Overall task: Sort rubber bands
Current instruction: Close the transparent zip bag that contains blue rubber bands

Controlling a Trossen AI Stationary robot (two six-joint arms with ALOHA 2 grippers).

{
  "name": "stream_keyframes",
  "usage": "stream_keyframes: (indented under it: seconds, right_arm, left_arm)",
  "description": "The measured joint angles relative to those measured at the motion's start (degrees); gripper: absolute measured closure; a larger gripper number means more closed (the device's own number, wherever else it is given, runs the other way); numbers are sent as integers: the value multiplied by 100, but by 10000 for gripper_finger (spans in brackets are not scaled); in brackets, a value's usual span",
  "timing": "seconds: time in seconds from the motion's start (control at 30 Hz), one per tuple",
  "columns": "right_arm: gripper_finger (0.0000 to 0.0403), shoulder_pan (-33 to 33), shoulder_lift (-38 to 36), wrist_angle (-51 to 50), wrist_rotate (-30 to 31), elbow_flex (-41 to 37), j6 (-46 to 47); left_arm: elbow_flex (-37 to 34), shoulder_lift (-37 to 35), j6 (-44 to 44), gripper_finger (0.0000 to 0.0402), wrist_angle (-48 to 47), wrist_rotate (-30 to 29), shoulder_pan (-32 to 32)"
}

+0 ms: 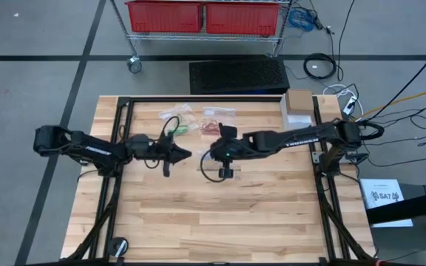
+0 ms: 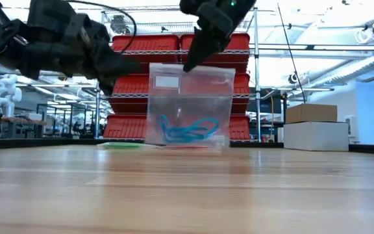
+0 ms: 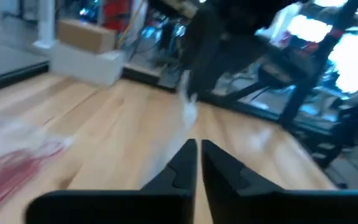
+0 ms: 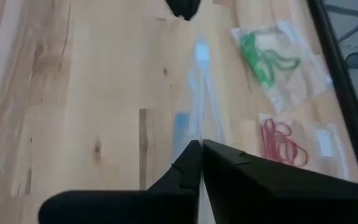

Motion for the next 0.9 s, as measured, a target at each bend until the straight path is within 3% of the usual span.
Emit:
stream_keyframes:
  seconds: [0.3,0.43,0.77,0.9]
  right_arm:
    - [403,123,-77,168,152,0,2]
    - [403,118,-75,320,123,0,-23]
    - [403,116,-73,359,98,0,-53]
    - [403,116,-73,357,98,0,-48]
  left_arm:
    - [26,28,24,281,124,-531,-300]
    - [79,30,453,255,118,-871,-513]
    - [482,456,1099,250,99,-1389,-954]
    - [593,682,1154,277,85,-1389,-954]
